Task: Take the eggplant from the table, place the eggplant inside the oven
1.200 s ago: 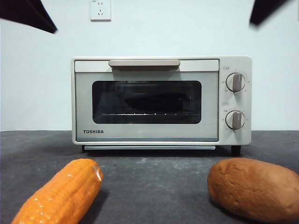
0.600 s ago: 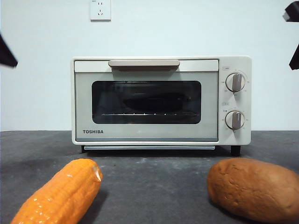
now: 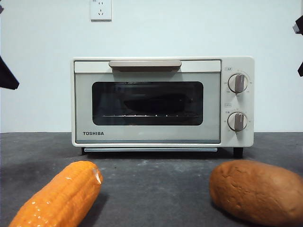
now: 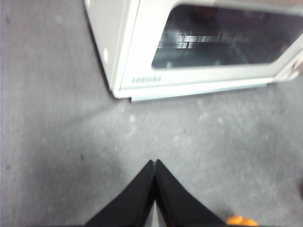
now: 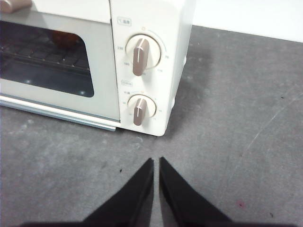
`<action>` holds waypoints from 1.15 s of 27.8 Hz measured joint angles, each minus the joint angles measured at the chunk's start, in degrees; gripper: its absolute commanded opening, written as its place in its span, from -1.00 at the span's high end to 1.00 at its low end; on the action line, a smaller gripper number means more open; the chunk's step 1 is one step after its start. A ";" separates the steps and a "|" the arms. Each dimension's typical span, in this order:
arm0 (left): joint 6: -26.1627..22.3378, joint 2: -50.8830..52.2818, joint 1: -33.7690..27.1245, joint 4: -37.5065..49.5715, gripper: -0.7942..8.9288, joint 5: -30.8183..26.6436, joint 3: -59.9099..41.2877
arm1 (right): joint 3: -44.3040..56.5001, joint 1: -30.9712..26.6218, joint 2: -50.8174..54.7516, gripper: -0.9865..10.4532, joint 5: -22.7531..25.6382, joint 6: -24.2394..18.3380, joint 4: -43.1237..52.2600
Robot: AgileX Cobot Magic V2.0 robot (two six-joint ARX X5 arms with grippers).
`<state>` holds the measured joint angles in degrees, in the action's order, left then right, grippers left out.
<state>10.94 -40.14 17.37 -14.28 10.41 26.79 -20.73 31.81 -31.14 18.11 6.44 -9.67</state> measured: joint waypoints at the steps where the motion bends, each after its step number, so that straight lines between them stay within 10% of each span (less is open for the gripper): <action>1: 0.17 0.00 0.00 0.15 0.82 0.00 0.00 | 0.00 0.00 0.00 0.82 -0.02 0.00 0.02; 10: 0.24 2.91 0.04 -2.12 0.82 -0.31 0.00 | 0.00 0.00 -0.02 0.82 0.00 0.00 0.04; 15: -7.52 15.28 -0.87 0.33 0.82 -1.77 -0.81 | 0.00 0.00 -0.02 0.82 0.00 0.00 0.04; 32: -14.51 39.93 -17.46 11.96 0.82 -7.37 -19.98 | 0.00 0.00 0.00 0.82 -0.02 -0.02 0.07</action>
<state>-3.57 -0.21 -0.10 -2.33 3.05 6.81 -20.73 31.81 -31.14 18.09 6.42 -9.61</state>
